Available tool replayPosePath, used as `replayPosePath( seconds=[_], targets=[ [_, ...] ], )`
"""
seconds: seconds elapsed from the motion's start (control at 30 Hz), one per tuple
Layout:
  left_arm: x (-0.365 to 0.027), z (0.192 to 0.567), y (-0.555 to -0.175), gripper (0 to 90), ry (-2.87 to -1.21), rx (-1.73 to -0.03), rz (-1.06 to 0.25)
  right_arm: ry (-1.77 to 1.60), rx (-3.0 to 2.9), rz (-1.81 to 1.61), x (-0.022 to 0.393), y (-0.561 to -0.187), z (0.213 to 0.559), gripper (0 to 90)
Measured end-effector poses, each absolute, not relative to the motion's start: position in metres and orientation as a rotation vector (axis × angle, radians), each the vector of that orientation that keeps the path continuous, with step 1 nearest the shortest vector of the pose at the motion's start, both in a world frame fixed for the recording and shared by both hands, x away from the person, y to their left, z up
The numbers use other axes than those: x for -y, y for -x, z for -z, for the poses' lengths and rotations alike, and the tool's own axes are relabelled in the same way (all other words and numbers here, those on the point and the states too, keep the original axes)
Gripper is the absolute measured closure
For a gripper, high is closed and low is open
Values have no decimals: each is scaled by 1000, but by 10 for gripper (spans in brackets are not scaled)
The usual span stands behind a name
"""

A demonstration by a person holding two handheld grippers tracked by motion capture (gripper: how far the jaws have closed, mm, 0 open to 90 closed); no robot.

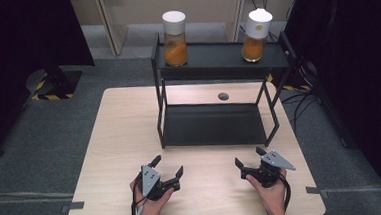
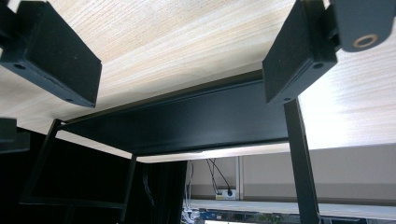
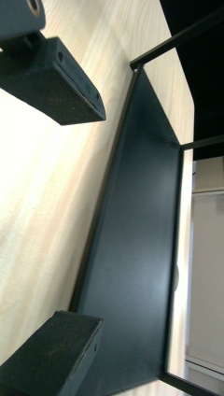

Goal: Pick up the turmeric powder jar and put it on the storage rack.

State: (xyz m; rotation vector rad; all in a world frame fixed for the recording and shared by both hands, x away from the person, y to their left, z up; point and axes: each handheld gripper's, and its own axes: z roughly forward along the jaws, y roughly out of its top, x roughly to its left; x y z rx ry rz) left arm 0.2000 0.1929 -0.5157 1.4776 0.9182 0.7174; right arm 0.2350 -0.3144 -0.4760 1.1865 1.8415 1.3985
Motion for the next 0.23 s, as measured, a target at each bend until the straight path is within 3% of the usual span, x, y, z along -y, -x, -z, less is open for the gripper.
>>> replayPosePath(
  seconds=[0.23],
  targets=[
    [-195, 515, -202, 104, -1482, -920, -699, -1183, -1834, -1412, 316, -233, 479, 29]
  ],
)
